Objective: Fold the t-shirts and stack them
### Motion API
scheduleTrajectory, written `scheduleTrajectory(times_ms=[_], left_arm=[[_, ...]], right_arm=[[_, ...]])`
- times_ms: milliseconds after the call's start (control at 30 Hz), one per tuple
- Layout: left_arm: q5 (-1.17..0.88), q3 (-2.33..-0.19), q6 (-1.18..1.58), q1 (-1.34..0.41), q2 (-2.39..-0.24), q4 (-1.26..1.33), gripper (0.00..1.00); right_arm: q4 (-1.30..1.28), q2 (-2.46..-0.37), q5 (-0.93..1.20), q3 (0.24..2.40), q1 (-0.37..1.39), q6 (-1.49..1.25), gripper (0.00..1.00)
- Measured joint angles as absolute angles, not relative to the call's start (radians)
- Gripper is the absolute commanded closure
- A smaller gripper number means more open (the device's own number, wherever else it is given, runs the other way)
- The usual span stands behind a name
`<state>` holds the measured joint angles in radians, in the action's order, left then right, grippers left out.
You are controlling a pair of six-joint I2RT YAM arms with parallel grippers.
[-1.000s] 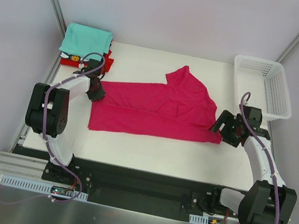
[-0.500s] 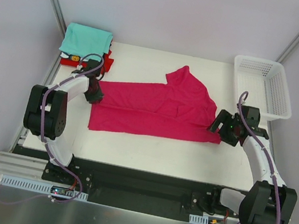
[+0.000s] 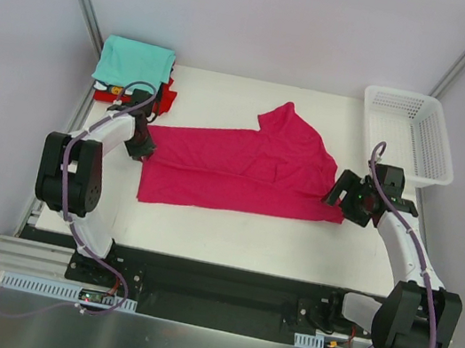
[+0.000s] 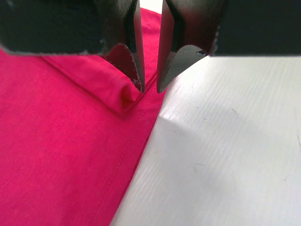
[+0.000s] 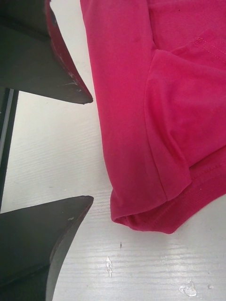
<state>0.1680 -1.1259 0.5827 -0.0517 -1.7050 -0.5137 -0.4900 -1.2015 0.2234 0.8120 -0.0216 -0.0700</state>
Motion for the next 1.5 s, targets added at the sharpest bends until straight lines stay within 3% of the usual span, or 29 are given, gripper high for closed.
scheduleTrajectory(times_ms=[267,433,567,700,900,1500], left_arm=[[0.171,-1.151,0.58,-0.044,-1.701,-0.534,0.79],[0.13,-1.151,0.575,-0.044,-1.701,-0.529,0.56],[0.073,-1.152,0.573,-0.044,-1.702,-0.516,0.49],[0.007,-1.16,0.577,-0.044,-1.716,-0.485,0.49],[-0.071,-1.165,0.593,-0.044,-1.739,-0.42,0.58],[-0.113,-1.158,0.619,-0.044,-1.78,-0.374,0.58]], right_arm=[[-0.48,-1.2,0.234,0.8,-0.022,-0.07,0.17],[-0.477,-1.195,0.246,0.791,-0.022,-0.069,0.17],[-0.476,-1.194,0.252,0.791,-0.02,-0.069,0.17],[-0.476,-1.194,0.253,0.791,-0.018,-0.069,0.17],[-0.476,-1.188,0.256,0.789,-0.015,-0.066,0.17],[-0.477,-1.171,0.267,0.783,-0.015,-0.066,0.17]])
